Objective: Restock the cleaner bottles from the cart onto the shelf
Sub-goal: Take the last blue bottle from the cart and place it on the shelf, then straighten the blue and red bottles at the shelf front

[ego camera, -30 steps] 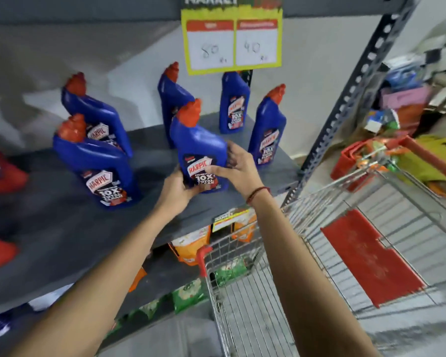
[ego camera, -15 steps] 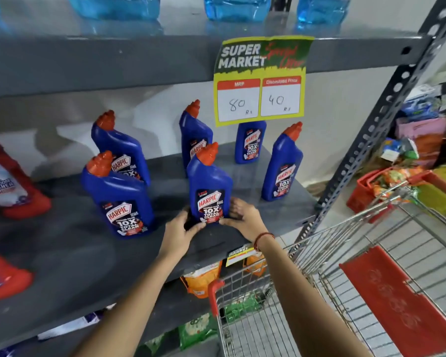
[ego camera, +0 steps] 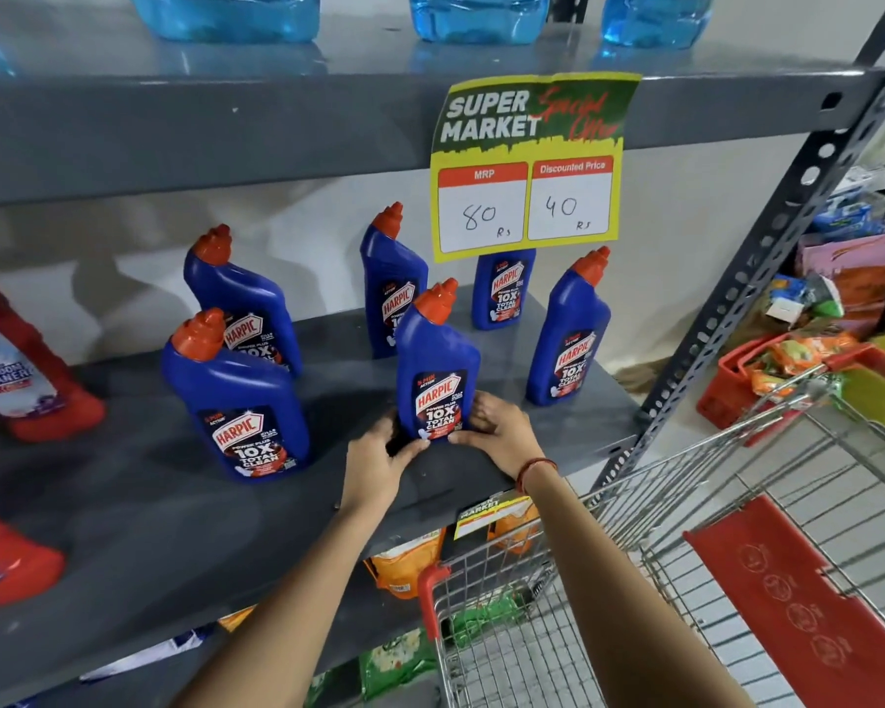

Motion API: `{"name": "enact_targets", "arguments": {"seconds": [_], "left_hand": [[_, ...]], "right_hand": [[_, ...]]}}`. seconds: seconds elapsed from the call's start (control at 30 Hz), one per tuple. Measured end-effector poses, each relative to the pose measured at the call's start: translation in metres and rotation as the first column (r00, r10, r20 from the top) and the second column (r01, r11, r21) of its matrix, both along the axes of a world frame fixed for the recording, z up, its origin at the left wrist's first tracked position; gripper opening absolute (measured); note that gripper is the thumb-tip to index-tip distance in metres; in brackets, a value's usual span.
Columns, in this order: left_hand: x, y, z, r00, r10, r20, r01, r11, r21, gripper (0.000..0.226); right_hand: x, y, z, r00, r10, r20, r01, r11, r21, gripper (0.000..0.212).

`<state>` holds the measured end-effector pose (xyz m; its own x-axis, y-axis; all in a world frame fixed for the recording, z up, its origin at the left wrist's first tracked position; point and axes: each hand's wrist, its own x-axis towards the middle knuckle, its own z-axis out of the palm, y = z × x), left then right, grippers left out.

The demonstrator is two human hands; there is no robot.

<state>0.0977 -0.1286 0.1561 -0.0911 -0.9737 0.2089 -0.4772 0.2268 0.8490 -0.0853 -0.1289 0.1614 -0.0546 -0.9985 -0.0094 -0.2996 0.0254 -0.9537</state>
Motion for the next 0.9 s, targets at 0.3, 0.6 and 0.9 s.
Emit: {"name": "enact_targets", "arguments": {"seconds": [0.3,0.6,0.9], "left_hand": [[0.0,0.002,0.006,1.0,-0.013,0.023,0.013,1.0,0.028,0.042],[0.092,0.071,0.017,0.933,0.283,-0.223,-0.256,0.956,0.14,0.038],[0.169,0.029,0.007,0.984,0.176,0.027,-0.178,0.971,0.158,0.068]], "right_hand": [[0.002,0.004,0.003,0.995,-0.058,0.082,0.057,0.998,0.018,0.065],[0.071,0.074,0.004,0.884,-0.391,0.257,0.427,0.899,-0.1,0.03],[0.178,0.027,0.013,0.983,0.176,0.051,-0.175,0.984,-0.011,0.066]]}}
